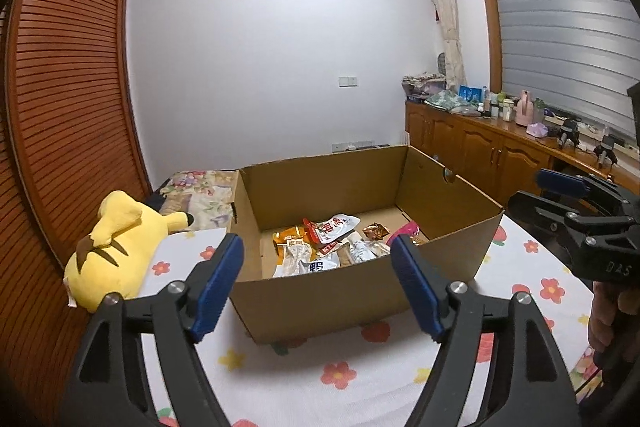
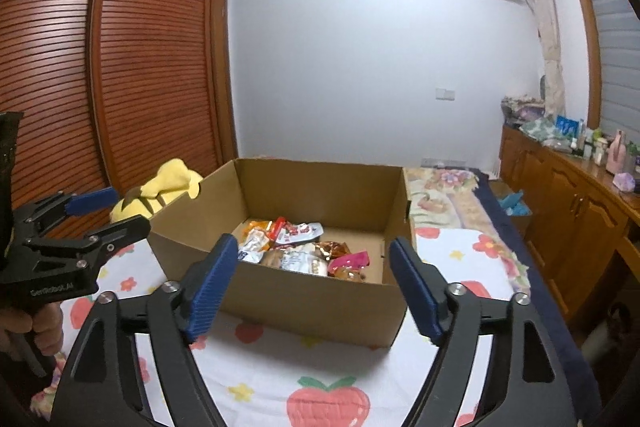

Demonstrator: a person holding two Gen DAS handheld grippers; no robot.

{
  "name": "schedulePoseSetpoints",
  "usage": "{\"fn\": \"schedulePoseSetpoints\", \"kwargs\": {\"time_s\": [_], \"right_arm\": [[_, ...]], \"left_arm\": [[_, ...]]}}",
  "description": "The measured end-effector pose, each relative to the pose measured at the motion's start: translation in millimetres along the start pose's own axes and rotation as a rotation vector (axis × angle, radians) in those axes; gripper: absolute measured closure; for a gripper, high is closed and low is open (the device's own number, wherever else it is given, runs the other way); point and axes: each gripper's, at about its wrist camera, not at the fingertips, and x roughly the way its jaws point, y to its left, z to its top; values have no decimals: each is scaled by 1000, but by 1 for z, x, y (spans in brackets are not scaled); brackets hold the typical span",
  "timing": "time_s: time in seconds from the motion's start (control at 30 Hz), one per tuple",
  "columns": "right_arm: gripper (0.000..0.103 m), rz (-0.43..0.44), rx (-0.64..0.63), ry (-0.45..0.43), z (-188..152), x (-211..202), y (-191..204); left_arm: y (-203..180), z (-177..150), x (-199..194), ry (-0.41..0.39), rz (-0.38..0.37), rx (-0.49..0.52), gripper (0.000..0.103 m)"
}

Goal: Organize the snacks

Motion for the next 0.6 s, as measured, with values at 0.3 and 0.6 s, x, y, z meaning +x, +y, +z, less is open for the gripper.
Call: {"fn": "schedulePoseSetpoints", "kwargs": {"time_s": [0.3,0.6], "right_arm": [[9,-42,22,-31,-8,-23,1],[4,-90,46,-55,-15,-46,1]], "left_arm": [[-2,-7,-13,8,32,-27,24],[-5,-23,-20,37,56,-37,23]]}}
